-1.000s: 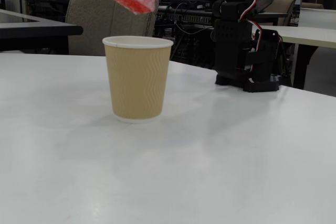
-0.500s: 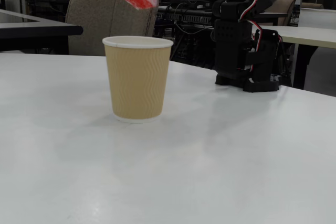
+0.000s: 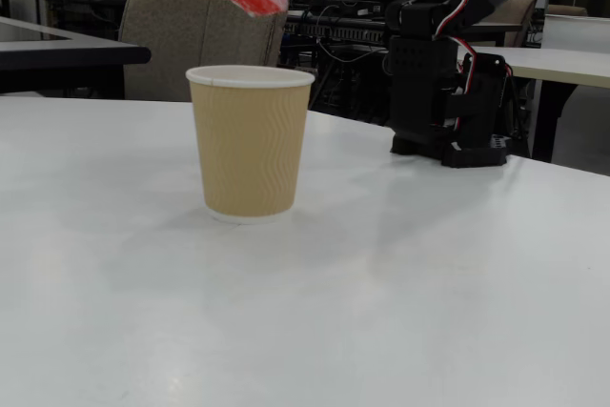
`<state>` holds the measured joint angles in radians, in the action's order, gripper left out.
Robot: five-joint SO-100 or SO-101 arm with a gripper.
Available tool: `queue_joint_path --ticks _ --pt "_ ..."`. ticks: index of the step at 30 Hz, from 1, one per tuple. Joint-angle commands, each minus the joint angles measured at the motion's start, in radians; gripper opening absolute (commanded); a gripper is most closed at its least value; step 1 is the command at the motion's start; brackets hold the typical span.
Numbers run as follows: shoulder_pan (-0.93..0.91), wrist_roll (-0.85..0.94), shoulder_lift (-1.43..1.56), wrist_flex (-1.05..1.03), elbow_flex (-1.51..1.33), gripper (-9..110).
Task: Grasp a red cube and put it in the cup.
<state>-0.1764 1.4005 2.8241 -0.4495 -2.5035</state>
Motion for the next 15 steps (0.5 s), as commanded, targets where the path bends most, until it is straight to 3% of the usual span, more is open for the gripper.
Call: queue_joint_path --ticks 1,15 --pt "-0.006 -0.011 0.009 0.011 0.020 2" --pt "0.014 -0.011 0.018 0.011 0.003 2"
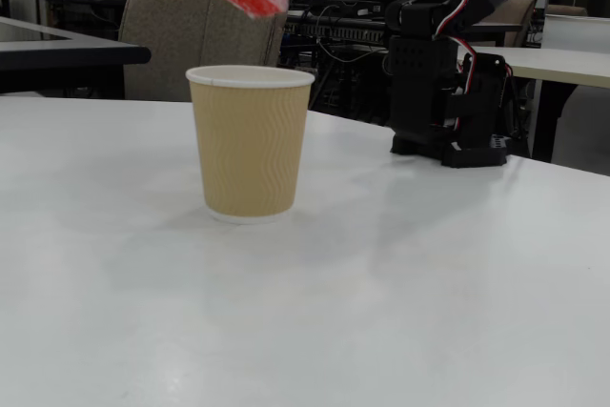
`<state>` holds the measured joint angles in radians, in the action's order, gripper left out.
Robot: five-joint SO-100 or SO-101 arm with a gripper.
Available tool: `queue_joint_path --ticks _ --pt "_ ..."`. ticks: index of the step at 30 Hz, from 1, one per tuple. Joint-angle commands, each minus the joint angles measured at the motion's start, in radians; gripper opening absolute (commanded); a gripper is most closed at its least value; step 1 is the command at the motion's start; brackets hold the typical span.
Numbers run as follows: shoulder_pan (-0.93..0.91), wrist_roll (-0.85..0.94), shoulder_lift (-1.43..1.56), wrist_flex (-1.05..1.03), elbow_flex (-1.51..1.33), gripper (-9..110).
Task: Grasp a red cube and put it in the cup.
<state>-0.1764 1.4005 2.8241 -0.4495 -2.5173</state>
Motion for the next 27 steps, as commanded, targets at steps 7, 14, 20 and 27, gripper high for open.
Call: queue_joint_path --ticks 7,14,20,27 --pt "0.034 -0.011 0.020 0.012 0.015 2" --pt "0.035 -0.011 0.021 0.014 0.012 2" --pt "0.032 -0.011 0.026 0.017 0.006 2" --pt "0.029 -0.011 0.029 0.028 -0.002 12"
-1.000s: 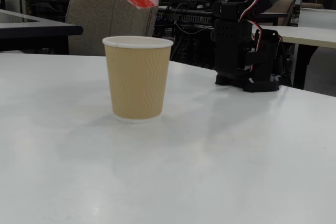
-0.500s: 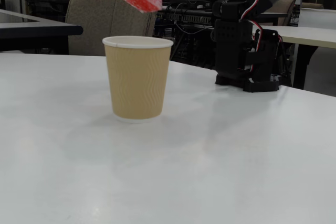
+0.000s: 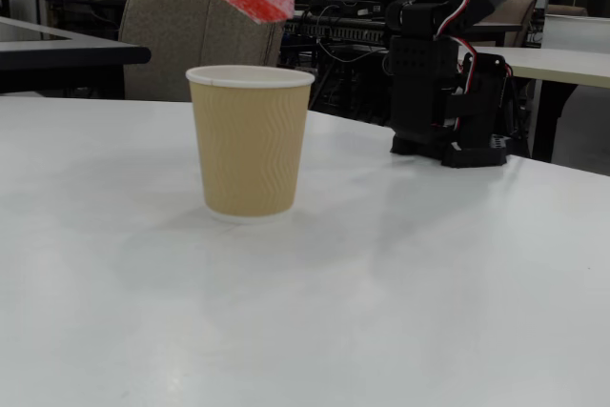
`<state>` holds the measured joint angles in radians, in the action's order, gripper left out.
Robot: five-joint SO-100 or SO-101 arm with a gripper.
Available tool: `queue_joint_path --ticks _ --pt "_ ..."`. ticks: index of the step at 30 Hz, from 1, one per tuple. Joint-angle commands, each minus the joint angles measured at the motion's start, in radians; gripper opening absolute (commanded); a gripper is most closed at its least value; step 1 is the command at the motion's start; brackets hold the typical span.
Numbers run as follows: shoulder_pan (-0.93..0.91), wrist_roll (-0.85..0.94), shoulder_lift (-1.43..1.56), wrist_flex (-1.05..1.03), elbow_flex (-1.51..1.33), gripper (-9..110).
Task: Grasp a red cube and put it in the cup.
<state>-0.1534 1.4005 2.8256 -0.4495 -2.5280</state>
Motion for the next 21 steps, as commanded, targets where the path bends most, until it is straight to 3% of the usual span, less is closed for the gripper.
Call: queue_joint_path --ticks 1,21 --pt "0.006 -0.011 0.029 0.029 0.009 12" --pt "0.000 -0.015 0.043 0.037 -0.017 22"
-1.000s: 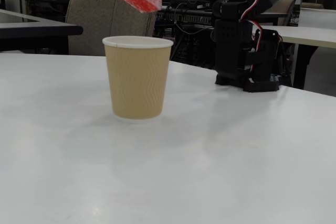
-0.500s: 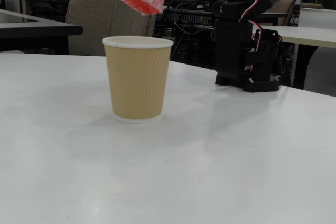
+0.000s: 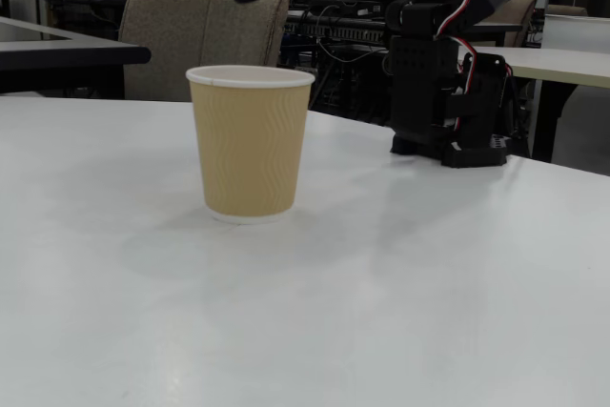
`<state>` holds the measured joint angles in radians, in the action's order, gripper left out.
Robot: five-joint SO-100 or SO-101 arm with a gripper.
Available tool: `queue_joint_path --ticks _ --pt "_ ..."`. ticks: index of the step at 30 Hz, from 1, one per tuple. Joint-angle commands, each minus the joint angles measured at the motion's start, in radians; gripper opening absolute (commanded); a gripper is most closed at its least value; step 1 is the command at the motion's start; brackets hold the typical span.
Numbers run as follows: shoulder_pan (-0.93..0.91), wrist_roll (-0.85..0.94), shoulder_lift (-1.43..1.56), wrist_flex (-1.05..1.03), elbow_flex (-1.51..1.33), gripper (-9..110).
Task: Grasp a red cube and put it in the cup.
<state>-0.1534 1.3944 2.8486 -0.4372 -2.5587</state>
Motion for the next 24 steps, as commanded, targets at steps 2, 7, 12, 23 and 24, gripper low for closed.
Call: queue_joint_path --ticks 2,7,12,23,24 --pt "-0.002 -0.009 0.025 0.025 0.011 22" --pt "-0.008 -0.011 0.025 0.032 0.005 22" --pt "-0.021 -0.012 0.034 0.040 -0.002 22" --pt "-0.118 -0.074 0.060 0.081 -0.031 21" --pt "-0.130 -0.081 0.061 0.087 -0.031 21"
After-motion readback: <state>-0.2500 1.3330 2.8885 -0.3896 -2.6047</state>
